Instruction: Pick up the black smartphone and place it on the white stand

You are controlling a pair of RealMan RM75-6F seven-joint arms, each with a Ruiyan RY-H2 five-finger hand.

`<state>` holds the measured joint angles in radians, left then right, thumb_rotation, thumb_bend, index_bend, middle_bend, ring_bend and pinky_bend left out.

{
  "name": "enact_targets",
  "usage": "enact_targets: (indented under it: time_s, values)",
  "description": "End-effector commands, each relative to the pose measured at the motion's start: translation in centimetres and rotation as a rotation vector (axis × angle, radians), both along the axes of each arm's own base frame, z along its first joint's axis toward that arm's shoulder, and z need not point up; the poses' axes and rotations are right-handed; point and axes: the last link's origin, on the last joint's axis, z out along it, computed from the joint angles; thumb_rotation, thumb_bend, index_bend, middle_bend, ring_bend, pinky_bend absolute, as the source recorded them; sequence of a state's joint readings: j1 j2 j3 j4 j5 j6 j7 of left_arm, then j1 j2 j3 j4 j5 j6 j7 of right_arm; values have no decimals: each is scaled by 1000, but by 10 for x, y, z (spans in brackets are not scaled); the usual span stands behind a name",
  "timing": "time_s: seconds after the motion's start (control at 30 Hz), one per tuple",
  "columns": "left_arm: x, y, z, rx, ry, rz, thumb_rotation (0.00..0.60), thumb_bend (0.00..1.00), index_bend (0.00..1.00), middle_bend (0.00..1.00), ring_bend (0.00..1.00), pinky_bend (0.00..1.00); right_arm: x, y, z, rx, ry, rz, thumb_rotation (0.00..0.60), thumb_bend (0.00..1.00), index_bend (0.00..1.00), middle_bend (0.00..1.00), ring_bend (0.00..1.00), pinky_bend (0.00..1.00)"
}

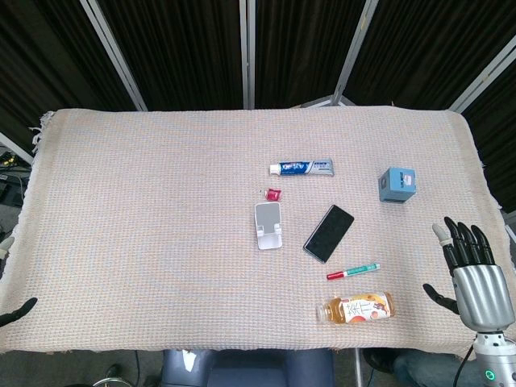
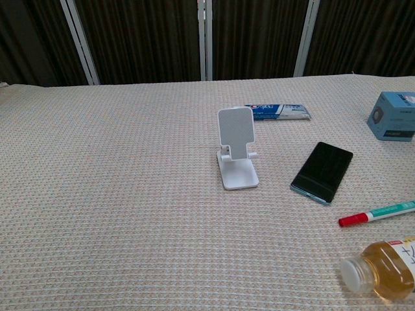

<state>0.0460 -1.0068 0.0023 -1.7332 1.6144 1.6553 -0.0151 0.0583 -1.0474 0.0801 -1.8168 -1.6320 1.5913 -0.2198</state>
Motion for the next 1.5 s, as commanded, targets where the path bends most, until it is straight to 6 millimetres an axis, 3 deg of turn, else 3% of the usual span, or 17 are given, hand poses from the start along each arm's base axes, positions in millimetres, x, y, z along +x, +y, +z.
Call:
enact_targets:
  time_s: [0.03,0.23,0.33,0.63,0.87,0.97,1.2,1.5]
  values:
    - [0,0,1,0,-6,-1,600,0,0,0,0,0,0,0,-1,4,2,0,600,0,0,0,0,0]
    - [-2,1,0,-5,-4,5,600,0,0,0,0,0,0,-1,-6,44,-2,-7,600,0,0,0,0,0]
    - [-2,4,-1,-2,-4,2,600,0,0,0,0,0,4,-15,-11,90,-4,15,600,0,0,0,0,0]
    - [-9,24,-14,-36,-1,45,600,0,0,0,0,0,16,-133,-57,416,164,237,600,0,54,35,0,0]
    - [-16,34,-22,-39,21,103,600,0,0,0,0,0,22,-187,-106,529,318,360,600,0,164,133,37,62]
    - [-19,37,-23,-38,29,119,600,0,0,0,0,0,20,-199,-124,559,369,394,600,0,189,159,65,117]
    - [-27,42,-24,-41,34,159,600,0,0,0,0,0,24,-206,-159,645,458,474,600,0,196,178,87,122]
    - [-34,45,-25,-43,43,186,600,0,0,0,0,0,29,-213,-183,688,536,541,600,9,200,198,116,136]
